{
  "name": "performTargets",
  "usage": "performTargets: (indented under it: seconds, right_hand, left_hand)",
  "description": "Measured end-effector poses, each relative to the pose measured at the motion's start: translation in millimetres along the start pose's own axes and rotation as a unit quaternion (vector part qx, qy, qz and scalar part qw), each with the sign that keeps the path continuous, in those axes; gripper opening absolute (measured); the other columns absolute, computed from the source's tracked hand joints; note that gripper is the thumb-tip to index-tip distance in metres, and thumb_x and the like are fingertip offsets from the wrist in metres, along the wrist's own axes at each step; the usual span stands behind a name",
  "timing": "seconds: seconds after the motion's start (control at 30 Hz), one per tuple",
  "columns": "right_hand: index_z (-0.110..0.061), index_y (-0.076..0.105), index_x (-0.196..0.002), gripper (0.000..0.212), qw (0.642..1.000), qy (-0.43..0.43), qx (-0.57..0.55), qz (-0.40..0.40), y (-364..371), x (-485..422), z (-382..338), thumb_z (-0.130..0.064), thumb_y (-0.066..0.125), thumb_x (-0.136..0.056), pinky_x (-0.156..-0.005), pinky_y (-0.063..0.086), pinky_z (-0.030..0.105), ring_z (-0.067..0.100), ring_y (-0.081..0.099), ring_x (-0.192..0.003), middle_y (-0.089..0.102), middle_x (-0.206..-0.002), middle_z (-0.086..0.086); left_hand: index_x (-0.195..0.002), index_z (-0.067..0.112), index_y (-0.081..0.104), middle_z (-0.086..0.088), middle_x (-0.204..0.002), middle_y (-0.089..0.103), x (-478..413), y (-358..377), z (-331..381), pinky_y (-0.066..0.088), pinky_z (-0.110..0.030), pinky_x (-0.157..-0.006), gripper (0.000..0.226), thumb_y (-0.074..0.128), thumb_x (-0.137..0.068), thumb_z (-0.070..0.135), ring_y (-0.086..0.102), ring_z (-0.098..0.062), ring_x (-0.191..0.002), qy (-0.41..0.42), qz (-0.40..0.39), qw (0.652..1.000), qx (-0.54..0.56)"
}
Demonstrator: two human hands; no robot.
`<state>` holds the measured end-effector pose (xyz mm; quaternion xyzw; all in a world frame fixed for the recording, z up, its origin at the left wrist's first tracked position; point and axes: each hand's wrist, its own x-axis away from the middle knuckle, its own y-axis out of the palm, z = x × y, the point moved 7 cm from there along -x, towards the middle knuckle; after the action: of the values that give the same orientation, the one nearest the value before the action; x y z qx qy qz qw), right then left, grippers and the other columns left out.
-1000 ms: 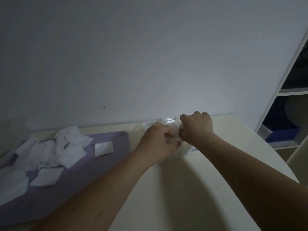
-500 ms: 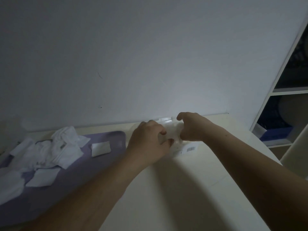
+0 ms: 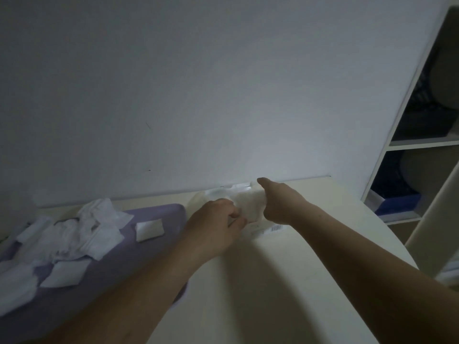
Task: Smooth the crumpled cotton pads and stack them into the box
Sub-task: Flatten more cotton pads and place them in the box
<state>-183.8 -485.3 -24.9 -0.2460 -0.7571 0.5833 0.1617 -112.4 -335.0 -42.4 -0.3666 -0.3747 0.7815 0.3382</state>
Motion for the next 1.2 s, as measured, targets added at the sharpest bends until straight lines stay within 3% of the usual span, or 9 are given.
performTargets:
  seconds: [0.2, 0.33, 0.47, 0.63, 0.73, 0.87, 0.97, 1.07, 1.2]
  right_hand:
    - [-0.017, 0.050, -0.100, 0.023, 0.980, -0.014, 0.178, 0.084, -26, 28, -38, -0.002, 0.051, -0.084, -0.072, 0.035, 0.033, 0.024, 0.050, -0.093, 0.047, -0.078, -0.003]
    - [-0.017, 0.063, -0.120, 0.039, 0.989, -0.090, 0.066, 0.092, -24, 39, -102, -0.005, 0.055, -0.084, -0.079, 0.051, 0.035, 0.024, 0.059, -0.105, 0.066, -0.103, -0.001]
    - [-0.023, 0.066, -0.132, 0.041, 0.981, -0.146, -0.125, -0.004, 31, 50, -183, -0.019, 0.066, -0.091, -0.097, 0.055, 0.034, 0.023, 0.066, -0.116, 0.070, -0.127, 0.001]
    - [-0.009, 0.057, -0.141, 0.049, 0.973, -0.163, -0.131, -0.100, 106, 43, -244, -0.017, 0.064, -0.093, -0.098, 0.042, 0.025, 0.033, 0.058, -0.129, 0.062, -0.138, 0.014]
    - [-0.006, 0.059, -0.132, 0.041, 0.982, -0.155, -0.048, -0.099, 125, 31, -255, -0.017, 0.058, -0.093, -0.107, 0.042, 0.036, 0.037, 0.054, -0.129, 0.059, -0.137, 0.017]
    - [-0.006, 0.055, -0.134, 0.042, 0.984, -0.159, 0.018, -0.079, 136, 25, -268, -0.024, 0.046, -0.096, -0.110, 0.043, 0.041, 0.037, 0.052, -0.129, 0.056, -0.141, 0.016]
    - [-0.016, 0.061, -0.133, 0.042, 0.981, -0.177, 0.031, -0.070, 132, 26, -271, -0.025, 0.046, -0.095, -0.104, 0.048, 0.040, 0.036, 0.057, -0.125, 0.062, -0.138, 0.010]
    - [-0.025, 0.067, -0.127, 0.039, 0.978, -0.196, 0.040, -0.060, 126, 30, -268, -0.025, 0.045, -0.095, -0.097, 0.052, 0.039, 0.034, 0.061, -0.116, 0.068, -0.130, 0.008]
    - [-0.034, 0.072, -0.124, 0.033, 0.983, -0.177, 0.008, -0.037, 112, 31, -246, -0.028, 0.051, -0.099, -0.094, 0.055, 0.036, 0.030, 0.065, -0.111, 0.072, -0.123, 0.002]
  left_hand:
    - [-0.120, 0.014, 0.070, 0.001, -0.132, 0.061, 26, -29, -1, 0.041, -0.025, -0.100, 0.026, 0.064, -0.096, 0.023, 0.058, -0.018, -0.123, 0.009, 0.006, 1.000, 0.009]
    - [-0.129, 0.017, 0.067, 0.002, -0.141, 0.057, 60, -50, -23, 0.041, -0.026, -0.103, 0.033, 0.065, -0.096, 0.022, 0.056, -0.017, -0.128, -0.026, 0.006, 1.000, -0.005]
    - [-0.126, 0.020, 0.060, 0.001, -0.115, 0.068, 104, -65, -61, 0.052, -0.030, -0.085, 0.028, 0.055, -0.099, 0.028, 0.065, -0.017, -0.103, -0.086, -0.014, 0.996, -0.026]
    - [-0.086, 0.018, 0.065, 0.001, -0.093, 0.062, 153, -109, -127, 0.049, -0.034, -0.072, 0.021, 0.048, -0.079, 0.027, 0.066, -0.033, -0.089, -0.124, 0.005, 0.991, -0.052]
    - [-0.098, 0.022, 0.071, -0.001, -0.109, 0.063, 179, -151, -165, 0.053, -0.042, -0.082, 0.030, 0.054, -0.081, 0.039, 0.061, -0.034, -0.105, -0.191, 0.070, 0.968, -0.149]
    - [-0.118, 0.029, 0.063, -0.003, -0.129, 0.057, 218, -166, -210, 0.051, -0.040, -0.095, 0.036, 0.055, -0.087, 0.047, 0.054, -0.032, -0.120, -0.314, 0.013, 0.924, -0.217]
    - [-0.119, 0.027, 0.067, -0.006, -0.117, 0.064, 227, -152, -217, 0.051, -0.036, -0.084, 0.041, 0.047, -0.086, 0.041, 0.060, -0.033, -0.110, -0.279, 0.014, 0.936, -0.215]
    - [-0.089, 0.025, 0.068, -0.004, -0.095, 0.066, 217, -144, -209, 0.043, -0.032, -0.067, 0.026, 0.047, -0.081, 0.038, 0.064, -0.033, -0.091, -0.245, 0.048, 0.951, -0.181]
    - [-0.061, 0.025, 0.038, 0.003, -0.070, 0.050, 186, -123, -194, 0.035, -0.031, -0.059, 0.030, 0.043, -0.084, 0.043, 0.062, -0.027, -0.078, -0.198, 0.038, 0.971, -0.125]
